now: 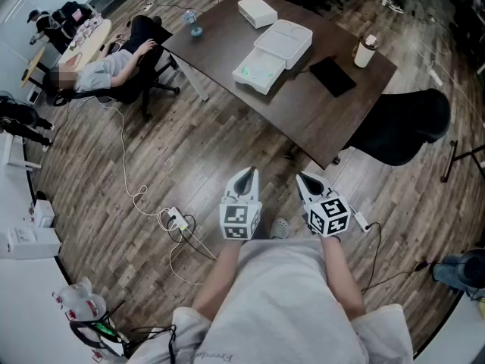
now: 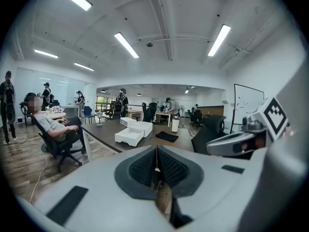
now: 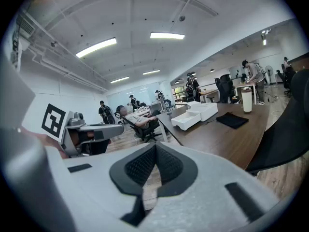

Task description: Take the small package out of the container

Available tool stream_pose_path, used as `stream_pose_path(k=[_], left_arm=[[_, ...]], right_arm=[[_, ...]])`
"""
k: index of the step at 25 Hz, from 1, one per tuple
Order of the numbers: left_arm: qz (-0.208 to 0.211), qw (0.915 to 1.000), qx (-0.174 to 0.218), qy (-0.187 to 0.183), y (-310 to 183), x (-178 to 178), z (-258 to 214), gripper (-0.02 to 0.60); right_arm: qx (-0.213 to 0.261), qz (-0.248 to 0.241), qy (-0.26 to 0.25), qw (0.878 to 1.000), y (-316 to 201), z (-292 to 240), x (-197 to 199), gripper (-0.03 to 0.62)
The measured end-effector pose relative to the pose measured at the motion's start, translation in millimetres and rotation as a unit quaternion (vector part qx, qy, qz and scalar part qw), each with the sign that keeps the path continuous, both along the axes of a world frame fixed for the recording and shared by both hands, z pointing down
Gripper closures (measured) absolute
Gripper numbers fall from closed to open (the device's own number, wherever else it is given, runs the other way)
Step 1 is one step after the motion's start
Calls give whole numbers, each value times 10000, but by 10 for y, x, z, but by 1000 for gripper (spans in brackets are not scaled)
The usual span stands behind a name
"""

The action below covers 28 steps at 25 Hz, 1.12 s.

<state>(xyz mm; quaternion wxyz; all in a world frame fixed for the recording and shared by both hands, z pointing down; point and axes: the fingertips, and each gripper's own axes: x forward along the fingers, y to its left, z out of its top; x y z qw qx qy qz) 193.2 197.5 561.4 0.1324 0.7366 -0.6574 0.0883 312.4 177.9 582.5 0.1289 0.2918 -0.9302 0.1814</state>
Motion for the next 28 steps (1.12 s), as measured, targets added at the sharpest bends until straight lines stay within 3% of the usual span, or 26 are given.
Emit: stream_pose_path(k=[8,10,13,16,19,24,28], left_arm=[[94,9997,198,-115,-82,67,-107,575],[172,9985,524,12,-86,83,-252,575],[301,9911,1249,350,-87,115,-587,575],[359,9862,1560,423,-78,135,-763,575],[385,9866,1549,345,-94,141,-760,575],[407,9887,1395,375,-129,111,-629,575],[292,9975,645,91,-198,-97,-268,575]], right_arm=[[86,80,-71,9999,-104,-52,26,592],[130,40,-619,9980,-99,-222,5,592],[441,-251,-1992,9786,-33,-740,-46,591],[798,-410,-2185,9717,38,-933,-75,591],[754,-388,-2147,9730,28,-865,-84,591],[486,-72,-2509,9668,-95,-788,-5,591],[-86,49,-2492,9684,-234,-529,-165,592]])
